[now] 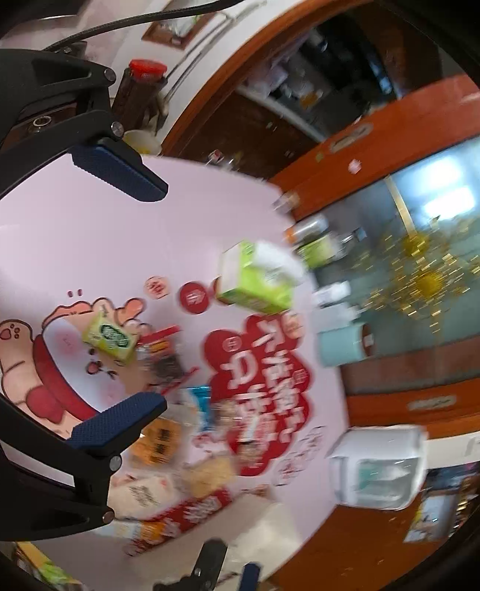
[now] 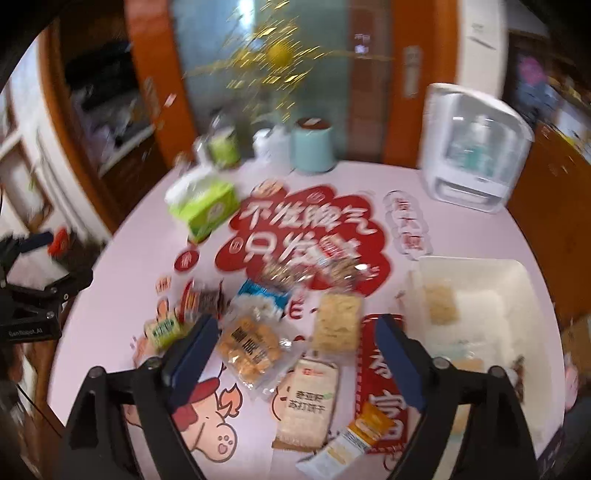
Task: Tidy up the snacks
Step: 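Withdraw both tools from the bin toward the remaining snacks, then grasp the yellow bread bag with the right tool while the left tool grasps the green snack pack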
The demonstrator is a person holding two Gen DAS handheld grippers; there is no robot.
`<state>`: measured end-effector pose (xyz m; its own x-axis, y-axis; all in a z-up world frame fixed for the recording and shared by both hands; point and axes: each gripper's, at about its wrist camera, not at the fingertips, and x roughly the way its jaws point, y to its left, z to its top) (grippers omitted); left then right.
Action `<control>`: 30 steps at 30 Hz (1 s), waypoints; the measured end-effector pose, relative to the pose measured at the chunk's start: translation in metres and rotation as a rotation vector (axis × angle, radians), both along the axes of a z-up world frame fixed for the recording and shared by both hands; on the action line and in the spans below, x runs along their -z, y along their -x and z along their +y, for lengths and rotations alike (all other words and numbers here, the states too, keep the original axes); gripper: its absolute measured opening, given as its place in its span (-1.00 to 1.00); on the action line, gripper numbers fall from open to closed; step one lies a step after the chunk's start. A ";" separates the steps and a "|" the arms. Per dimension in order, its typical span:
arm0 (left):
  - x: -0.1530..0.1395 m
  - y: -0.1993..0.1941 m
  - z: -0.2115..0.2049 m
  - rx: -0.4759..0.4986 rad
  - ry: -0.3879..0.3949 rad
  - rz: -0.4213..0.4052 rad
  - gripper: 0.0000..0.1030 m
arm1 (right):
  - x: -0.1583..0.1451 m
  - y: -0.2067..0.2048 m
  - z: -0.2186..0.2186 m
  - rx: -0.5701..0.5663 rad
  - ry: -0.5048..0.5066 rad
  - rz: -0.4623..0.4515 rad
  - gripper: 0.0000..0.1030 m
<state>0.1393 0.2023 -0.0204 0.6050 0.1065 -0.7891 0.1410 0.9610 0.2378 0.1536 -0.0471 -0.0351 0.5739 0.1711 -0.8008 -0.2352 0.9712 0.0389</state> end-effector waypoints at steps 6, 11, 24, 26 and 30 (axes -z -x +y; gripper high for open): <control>0.074 -0.020 -0.003 0.102 -0.019 0.135 0.99 | 0.064 -0.017 0.042 -0.167 0.104 0.061 0.91; 0.125 -0.039 0.000 0.154 0.036 0.274 0.99 | 0.106 -0.026 0.067 -0.324 0.193 0.129 0.91; 0.182 -0.056 0.014 0.188 0.099 0.436 0.97 | 0.155 -0.043 0.091 -0.525 0.315 0.228 0.91; 0.185 -0.056 0.015 0.189 0.101 0.447 0.94 | 0.162 -0.042 0.094 -0.537 0.334 0.237 0.91; 0.192 -0.056 0.014 0.201 0.088 0.467 0.41 | 0.167 -0.043 0.093 -0.512 0.361 0.238 0.80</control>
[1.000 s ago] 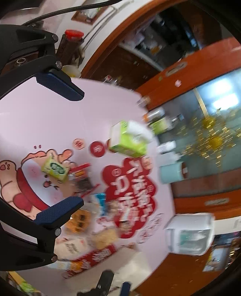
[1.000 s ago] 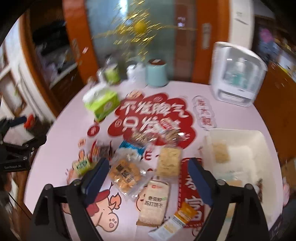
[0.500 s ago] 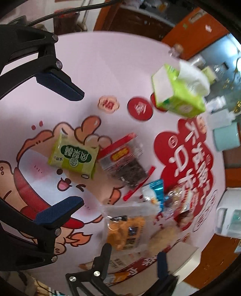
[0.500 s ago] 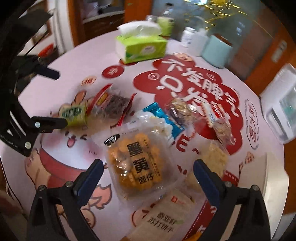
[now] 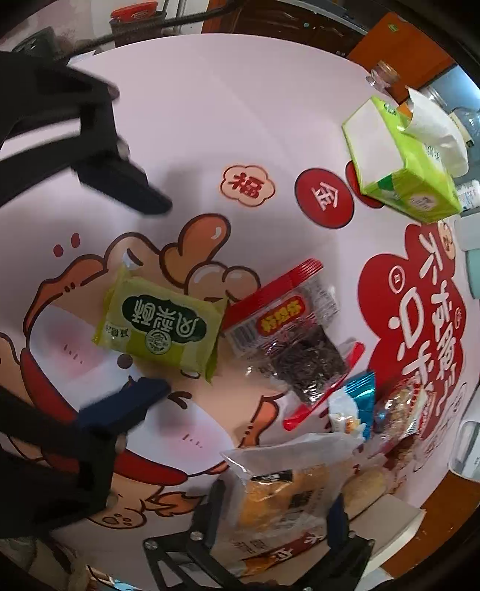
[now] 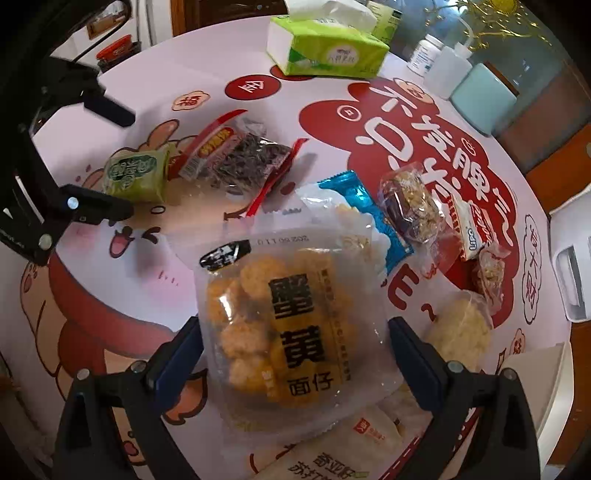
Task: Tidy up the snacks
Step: 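Grasp the yellow bread bag with the right tool while the left tool grasps the green snack pack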
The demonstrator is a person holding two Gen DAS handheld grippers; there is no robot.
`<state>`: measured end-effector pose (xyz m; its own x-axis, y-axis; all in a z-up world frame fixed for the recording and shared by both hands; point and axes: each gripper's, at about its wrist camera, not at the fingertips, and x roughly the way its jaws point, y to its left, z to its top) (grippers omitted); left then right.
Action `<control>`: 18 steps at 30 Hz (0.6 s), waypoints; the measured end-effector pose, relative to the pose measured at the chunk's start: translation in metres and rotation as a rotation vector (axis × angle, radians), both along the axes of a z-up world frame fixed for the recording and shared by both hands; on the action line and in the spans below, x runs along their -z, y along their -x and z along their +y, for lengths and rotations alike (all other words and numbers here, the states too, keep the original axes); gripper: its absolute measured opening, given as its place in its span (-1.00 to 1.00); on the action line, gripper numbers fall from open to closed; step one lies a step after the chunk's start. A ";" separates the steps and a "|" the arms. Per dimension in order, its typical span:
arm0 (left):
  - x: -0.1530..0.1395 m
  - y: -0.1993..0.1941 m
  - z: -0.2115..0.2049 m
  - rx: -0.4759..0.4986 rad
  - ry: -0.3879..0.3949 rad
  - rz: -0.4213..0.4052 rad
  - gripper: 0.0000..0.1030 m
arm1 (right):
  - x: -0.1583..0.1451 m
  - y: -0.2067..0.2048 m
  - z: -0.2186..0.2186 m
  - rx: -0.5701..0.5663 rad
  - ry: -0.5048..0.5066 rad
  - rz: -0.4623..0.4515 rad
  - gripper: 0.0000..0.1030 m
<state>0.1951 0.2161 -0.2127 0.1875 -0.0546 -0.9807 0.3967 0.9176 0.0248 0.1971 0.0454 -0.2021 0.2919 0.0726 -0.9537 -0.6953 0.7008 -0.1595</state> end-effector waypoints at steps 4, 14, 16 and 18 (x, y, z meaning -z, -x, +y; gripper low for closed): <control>0.001 0.003 0.001 -0.016 0.036 0.024 -0.20 | -0.003 -0.001 -0.004 0.047 -0.003 -0.010 0.59; -0.020 0.026 0.008 -0.098 0.099 0.019 -0.22 | -0.012 0.021 -0.009 0.149 -0.058 -0.003 0.48; -0.029 0.032 0.004 -0.088 0.094 0.007 -0.22 | -0.015 0.032 -0.010 0.167 -0.073 0.001 0.48; -0.039 0.041 -0.001 -0.072 0.102 -0.001 -0.22 | -0.021 0.040 -0.012 0.194 -0.094 0.009 0.48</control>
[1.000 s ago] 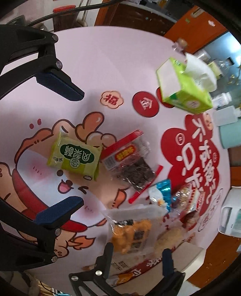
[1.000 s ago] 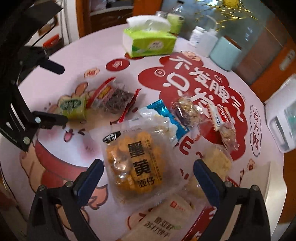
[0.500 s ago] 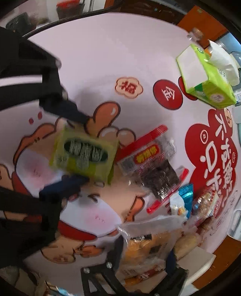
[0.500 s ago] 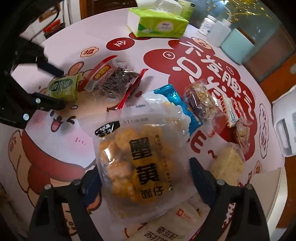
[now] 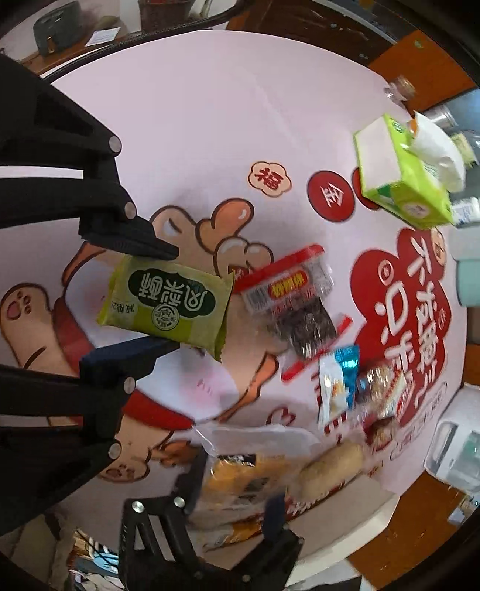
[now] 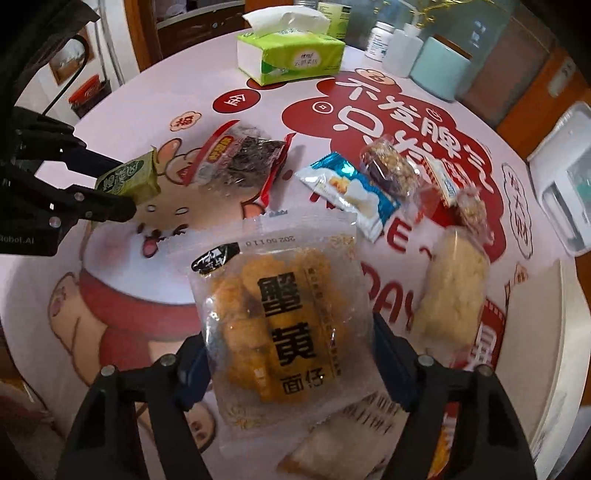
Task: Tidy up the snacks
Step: 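Grasp the yellow bread bag with the right tool while the left tool grasps the green snack pack, then carry both snacks over the white bin and open both tools to drop them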
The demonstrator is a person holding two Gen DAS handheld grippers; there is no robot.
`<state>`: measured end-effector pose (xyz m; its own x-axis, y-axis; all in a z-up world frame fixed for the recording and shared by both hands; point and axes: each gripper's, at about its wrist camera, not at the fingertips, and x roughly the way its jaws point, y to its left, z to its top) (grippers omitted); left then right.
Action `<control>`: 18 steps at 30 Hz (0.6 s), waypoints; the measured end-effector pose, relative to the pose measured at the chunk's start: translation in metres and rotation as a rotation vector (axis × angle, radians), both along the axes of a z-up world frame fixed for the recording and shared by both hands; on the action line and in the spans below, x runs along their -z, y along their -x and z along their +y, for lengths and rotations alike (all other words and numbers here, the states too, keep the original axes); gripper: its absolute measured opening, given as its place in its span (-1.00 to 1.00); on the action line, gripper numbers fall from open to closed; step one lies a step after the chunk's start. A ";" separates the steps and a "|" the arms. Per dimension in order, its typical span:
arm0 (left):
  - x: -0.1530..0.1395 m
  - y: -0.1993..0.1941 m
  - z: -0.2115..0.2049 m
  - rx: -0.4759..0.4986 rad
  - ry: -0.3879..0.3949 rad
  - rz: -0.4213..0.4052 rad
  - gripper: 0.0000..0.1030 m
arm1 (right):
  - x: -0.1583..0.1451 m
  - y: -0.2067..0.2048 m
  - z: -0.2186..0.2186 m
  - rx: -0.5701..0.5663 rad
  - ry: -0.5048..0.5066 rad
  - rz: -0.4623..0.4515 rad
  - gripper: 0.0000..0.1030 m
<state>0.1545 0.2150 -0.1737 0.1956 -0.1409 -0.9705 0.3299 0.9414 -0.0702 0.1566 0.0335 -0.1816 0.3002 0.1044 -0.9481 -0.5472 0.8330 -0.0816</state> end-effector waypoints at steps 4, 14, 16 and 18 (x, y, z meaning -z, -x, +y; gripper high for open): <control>-0.014 0.013 -0.010 0.026 0.019 -0.006 -0.22 | -0.013 0.018 -0.007 0.065 -0.049 0.004 0.48; -0.067 0.045 -0.062 0.088 0.090 -0.093 -0.22 | -0.054 0.066 -0.041 0.211 -0.121 -0.046 0.48; -0.086 0.048 -0.076 0.113 0.114 -0.133 -0.22 | -0.066 0.071 -0.050 0.242 -0.138 -0.066 0.48; -0.106 0.050 -0.089 0.132 0.137 -0.178 -0.22 | -0.079 0.076 -0.063 0.278 -0.160 -0.091 0.48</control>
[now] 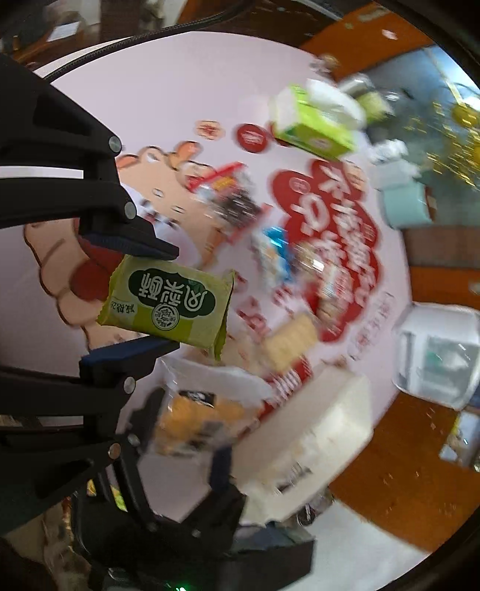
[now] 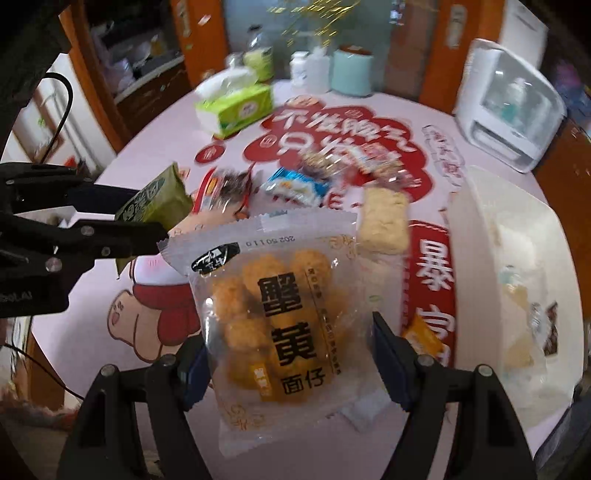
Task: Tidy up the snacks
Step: 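Carry both snacks over the white bin and open both tools to drop them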
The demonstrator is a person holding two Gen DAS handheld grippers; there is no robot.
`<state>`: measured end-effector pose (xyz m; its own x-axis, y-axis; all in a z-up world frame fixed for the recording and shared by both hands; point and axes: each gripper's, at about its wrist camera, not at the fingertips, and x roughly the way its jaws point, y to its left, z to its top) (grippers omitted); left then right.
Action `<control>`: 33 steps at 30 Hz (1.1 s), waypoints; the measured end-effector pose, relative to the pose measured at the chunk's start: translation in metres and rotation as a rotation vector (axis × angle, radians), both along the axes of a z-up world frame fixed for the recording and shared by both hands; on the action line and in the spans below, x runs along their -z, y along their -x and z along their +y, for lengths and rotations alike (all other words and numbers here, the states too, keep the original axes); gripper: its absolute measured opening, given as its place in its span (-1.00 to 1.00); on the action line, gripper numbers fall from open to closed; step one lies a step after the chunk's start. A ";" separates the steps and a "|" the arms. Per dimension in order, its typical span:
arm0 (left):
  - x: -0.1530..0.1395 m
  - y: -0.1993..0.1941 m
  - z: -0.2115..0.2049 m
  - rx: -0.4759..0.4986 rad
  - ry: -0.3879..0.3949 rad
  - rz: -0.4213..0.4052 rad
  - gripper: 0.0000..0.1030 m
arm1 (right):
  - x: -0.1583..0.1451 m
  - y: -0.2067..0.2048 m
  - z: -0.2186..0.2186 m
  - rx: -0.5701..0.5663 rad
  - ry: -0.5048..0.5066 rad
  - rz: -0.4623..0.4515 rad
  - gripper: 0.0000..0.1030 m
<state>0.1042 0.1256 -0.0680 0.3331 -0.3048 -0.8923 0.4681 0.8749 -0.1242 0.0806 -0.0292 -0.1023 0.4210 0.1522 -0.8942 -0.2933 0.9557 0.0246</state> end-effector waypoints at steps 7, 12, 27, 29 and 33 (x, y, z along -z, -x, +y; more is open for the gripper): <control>-0.059 0.003 -0.052 0.046 0.083 -0.116 -0.22 | -0.048 0.007 -0.051 0.123 -0.012 -0.102 0.48; -0.084 0.005 -0.096 0.048 0.115 -0.172 -0.22 | -0.078 0.010 -0.091 0.174 0.009 -0.171 0.49; -0.078 -0.003 -0.246 0.092 0.050 -0.181 -0.22 | -0.085 -0.026 -0.244 0.408 0.051 -0.204 0.50; -0.075 -0.006 -0.261 0.087 0.034 -0.203 -0.22 | -0.085 -0.036 -0.263 0.447 0.057 -0.207 0.51; -0.062 -0.018 -0.290 0.082 0.028 -0.180 -0.22 | -0.086 -0.054 -0.295 0.489 0.061 -0.219 0.51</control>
<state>0.1218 -0.1639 -0.0064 0.4591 -0.3616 -0.8115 0.5545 0.8303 -0.0562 0.1349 -0.3240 -0.0167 0.6070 -0.1577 -0.7789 0.1946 0.9798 -0.0468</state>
